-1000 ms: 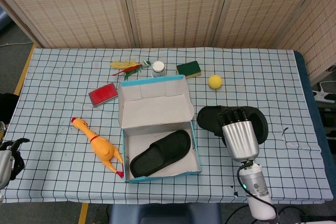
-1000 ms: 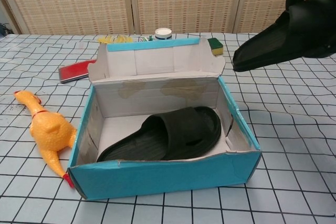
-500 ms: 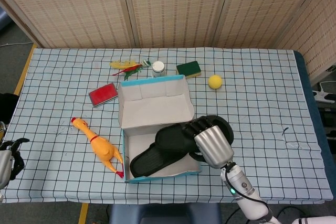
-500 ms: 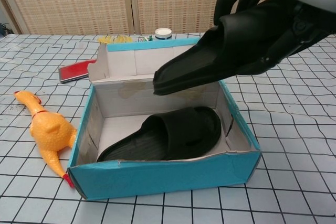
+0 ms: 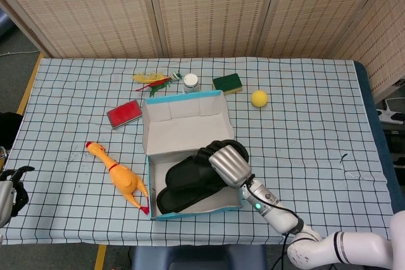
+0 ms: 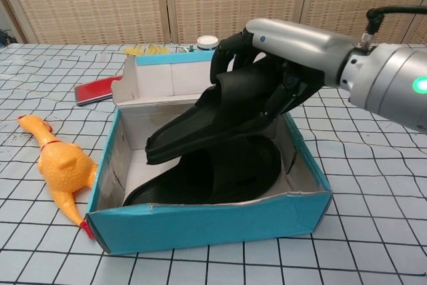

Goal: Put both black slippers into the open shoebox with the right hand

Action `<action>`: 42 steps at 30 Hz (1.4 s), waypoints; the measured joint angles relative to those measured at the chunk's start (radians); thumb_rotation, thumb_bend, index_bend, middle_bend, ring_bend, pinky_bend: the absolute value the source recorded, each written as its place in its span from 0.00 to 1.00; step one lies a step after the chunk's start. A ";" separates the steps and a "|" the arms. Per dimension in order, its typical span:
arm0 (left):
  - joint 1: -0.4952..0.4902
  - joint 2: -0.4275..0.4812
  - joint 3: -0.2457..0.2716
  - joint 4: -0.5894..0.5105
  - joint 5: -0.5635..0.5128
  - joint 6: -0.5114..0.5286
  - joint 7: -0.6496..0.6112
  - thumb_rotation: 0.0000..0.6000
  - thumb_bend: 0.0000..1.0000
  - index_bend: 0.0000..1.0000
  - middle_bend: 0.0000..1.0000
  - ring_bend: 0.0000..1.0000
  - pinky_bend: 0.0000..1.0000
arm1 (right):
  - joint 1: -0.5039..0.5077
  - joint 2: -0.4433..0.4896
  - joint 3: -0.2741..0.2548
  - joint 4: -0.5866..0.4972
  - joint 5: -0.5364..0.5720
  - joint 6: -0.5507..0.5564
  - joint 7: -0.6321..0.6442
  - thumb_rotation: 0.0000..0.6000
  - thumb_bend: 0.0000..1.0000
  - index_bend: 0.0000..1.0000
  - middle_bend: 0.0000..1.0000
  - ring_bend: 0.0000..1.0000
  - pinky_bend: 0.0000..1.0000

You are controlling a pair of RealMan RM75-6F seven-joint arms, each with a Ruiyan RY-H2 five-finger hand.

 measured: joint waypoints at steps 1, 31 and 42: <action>0.000 0.000 0.000 0.000 0.000 0.000 -0.001 1.00 0.41 0.29 0.27 0.28 0.43 | 0.005 -0.016 0.004 0.022 -0.007 -0.004 0.022 1.00 0.04 0.48 0.46 0.33 0.26; -0.004 -0.003 0.002 0.002 0.003 -0.006 0.005 1.00 0.41 0.29 0.27 0.28 0.43 | 0.037 -0.209 -0.005 0.391 -0.130 -0.024 0.474 1.00 0.04 0.49 0.46 0.33 0.26; -0.003 -0.001 0.004 0.000 0.005 -0.006 0.004 1.00 0.41 0.29 0.27 0.28 0.43 | 0.031 -0.215 -0.027 0.413 -0.150 -0.026 0.499 1.00 0.04 0.49 0.46 0.33 0.26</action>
